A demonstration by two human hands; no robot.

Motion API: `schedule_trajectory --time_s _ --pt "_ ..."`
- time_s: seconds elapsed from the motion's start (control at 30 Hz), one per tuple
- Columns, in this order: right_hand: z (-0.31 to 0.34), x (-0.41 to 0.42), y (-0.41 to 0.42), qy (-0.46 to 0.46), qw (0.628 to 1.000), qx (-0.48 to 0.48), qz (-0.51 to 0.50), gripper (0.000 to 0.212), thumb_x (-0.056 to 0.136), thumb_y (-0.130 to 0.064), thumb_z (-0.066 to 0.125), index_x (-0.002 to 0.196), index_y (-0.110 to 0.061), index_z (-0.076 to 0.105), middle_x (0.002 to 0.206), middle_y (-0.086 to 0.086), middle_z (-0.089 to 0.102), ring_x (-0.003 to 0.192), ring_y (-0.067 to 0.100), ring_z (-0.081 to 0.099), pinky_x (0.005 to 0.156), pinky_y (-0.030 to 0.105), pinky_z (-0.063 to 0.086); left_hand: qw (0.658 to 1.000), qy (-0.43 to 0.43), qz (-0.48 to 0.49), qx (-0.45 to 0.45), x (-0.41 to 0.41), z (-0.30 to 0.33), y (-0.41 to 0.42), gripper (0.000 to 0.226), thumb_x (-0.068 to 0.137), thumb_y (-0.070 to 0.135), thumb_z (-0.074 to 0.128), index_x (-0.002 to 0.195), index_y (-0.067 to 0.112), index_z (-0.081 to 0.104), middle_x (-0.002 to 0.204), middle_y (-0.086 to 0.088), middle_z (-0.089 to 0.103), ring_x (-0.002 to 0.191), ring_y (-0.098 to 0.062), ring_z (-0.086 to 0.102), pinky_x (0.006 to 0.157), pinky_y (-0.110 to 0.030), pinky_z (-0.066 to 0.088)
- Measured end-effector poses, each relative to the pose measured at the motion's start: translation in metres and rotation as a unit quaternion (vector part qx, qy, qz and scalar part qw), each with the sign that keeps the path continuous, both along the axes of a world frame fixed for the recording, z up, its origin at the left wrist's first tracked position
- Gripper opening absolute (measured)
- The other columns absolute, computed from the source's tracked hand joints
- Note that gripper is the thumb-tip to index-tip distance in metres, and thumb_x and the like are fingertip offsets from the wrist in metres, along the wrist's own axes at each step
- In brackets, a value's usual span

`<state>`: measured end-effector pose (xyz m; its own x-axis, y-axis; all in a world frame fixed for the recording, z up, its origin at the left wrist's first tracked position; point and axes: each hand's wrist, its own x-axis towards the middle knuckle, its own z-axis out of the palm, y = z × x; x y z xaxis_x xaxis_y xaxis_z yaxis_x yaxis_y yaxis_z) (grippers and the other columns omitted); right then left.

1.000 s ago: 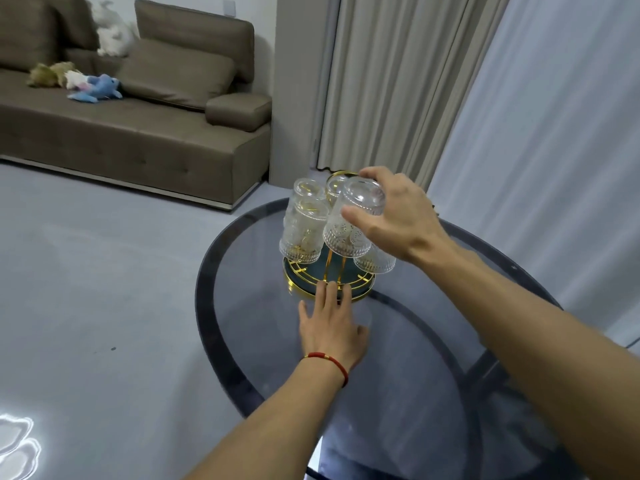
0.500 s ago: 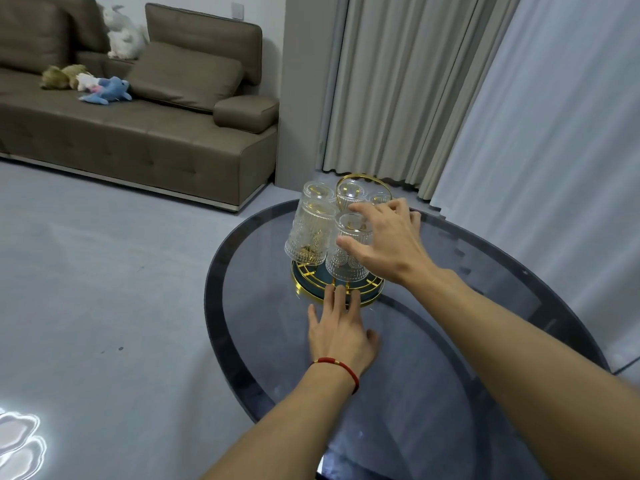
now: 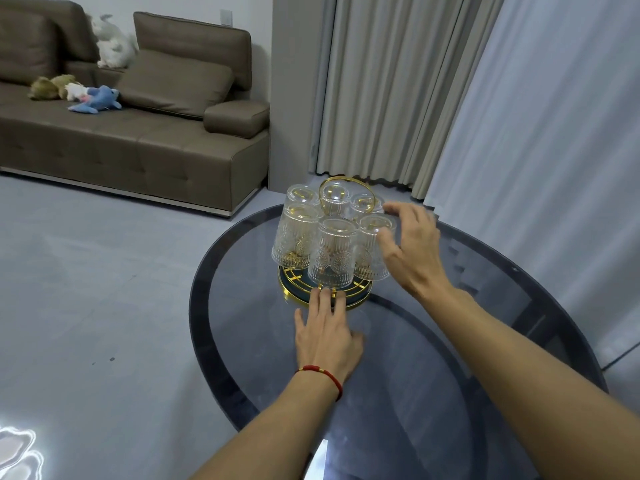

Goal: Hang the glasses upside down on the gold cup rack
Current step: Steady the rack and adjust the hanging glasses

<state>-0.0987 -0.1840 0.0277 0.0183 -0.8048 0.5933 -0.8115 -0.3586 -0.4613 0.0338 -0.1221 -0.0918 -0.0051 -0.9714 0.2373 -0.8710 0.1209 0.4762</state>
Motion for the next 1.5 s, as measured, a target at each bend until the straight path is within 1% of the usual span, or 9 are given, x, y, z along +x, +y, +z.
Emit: schedule_trajectory --time_s 0.17,0.37,0.6,0.77,0.9,1.03,1.17,1.27,1.5 --pt "-0.006 -0.014 0.002 0.065 0.994 0.077 0.043 0.066 0.088 -0.040 0.064 0.146 -0.014 0.047 0.143 0.009 0.051 0.132 0.026 0.046 0.112 0.045 0.039 1.000 0.006 0.009 -0.010 -0.003 0.001 0.000 0.068 0.087 0.033 0.053 0.150 0.015 0.033 0.157 -0.009 0.031 0.151 -0.028 0.015 0.121 -0.047 0.021" --pt "-0.007 -0.001 -0.007 0.052 0.997 0.040 0.043 0.055 0.092 -0.041 0.069 0.138 -0.016 0.052 0.135 0.008 0.054 0.124 0.027 0.054 0.106 0.050 0.045 0.999 0.019 0.018 -0.021 -0.003 -0.001 0.003 0.066 0.087 0.032 0.053 0.148 0.014 0.035 0.154 -0.011 0.032 0.149 -0.028 0.020 0.120 -0.044 0.022" --pt "-0.001 -0.009 -0.013 0.041 0.996 0.044 0.059 0.050 0.087 -0.045 0.072 0.128 -0.022 0.055 0.128 0.001 0.058 0.117 0.017 0.059 0.100 0.041 0.051 1.000 0.009 0.018 -0.020 -0.003 -0.004 0.003 0.066 0.089 0.033 0.049 0.150 0.016 0.031 0.157 -0.012 0.028 0.151 -0.026 0.014 0.122 -0.046 0.017" --pt "-0.001 -0.024 -0.013 0.042 0.996 0.045 0.066 0.049 0.086 -0.049 0.070 0.128 -0.027 0.057 0.125 0.001 0.059 0.115 0.016 0.058 0.093 0.031 0.045 1.000 -0.003 0.020 -0.015 -0.003 -0.006 0.003 0.065 0.091 0.034 0.046 0.152 0.017 0.028 0.161 -0.011 0.024 0.153 -0.025 0.010 0.123 -0.048 0.016" --pt "-0.002 -0.032 -0.012 0.064 0.995 0.046 0.066 0.044 0.090 -0.052 0.067 0.128 -0.030 0.060 0.126 0.000 0.060 0.113 0.017 0.059 0.093 0.034 0.049 1.000 -0.011 0.022 -0.016 -0.003 -0.005 0.003 0.064 0.093 0.035 0.045 0.152 0.018 0.028 0.160 -0.011 0.025 0.152 -0.025 0.012 0.122 -0.048 0.019" --pt "-0.001 -0.035 -0.007 0.110 0.991 0.036 0.067 0.045 0.094 -0.053 0.063 0.130 -0.027 0.063 0.136 -0.002 0.058 0.123 0.017 0.056 0.102 0.042 0.049 1.000 -0.014 0.021 -0.015 -0.002 -0.005 0.003 0.063 0.094 0.035 0.045 0.152 0.017 0.027 0.160 -0.011 0.025 0.152 -0.026 0.012 0.122 -0.048 0.019" --pt "0.003 -0.040 -0.003 0.164 0.984 0.030 0.059 0.048 0.097 -0.051 0.061 0.138 -0.027 0.061 0.153 0.002 0.051 0.142 0.022 0.044 0.111 0.047 0.039 1.000 -0.015 0.021 -0.014 -0.002 -0.004 0.003 0.062 0.094 0.036 0.045 0.152 0.018 0.028 0.159 -0.011 0.025 0.152 -0.026 0.013 0.121 -0.048 0.020" --pt "0.007 -0.042 -0.003 0.200 0.977 0.033 0.065 0.049 0.099 -0.050 0.057 0.143 -0.028 0.058 0.155 0.003 0.049 0.144 0.023 0.043 0.110 0.047 0.038 1.000 -0.015 0.021 -0.013 -0.003 -0.004 0.003 0.061 0.095 0.036 0.044 0.151 0.018 0.029 0.159 -0.011 0.026 0.152 -0.026 0.014 0.122 -0.048 0.020" --pt "0.008 -0.052 -0.001 0.178 0.978 0.067 0.090 0.047 0.101 -0.045 0.054 0.147 -0.033 0.053 0.156 0.002 0.046 0.143 0.022 0.043 0.112 0.049 0.038 0.999 -0.018 0.021 -0.017 -0.003 -0.004 0.003 0.061 0.094 0.034 0.044 0.151 0.018 0.030 0.158 -0.010 0.026 0.151 -0.026 0.016 0.121 -0.048 0.022"
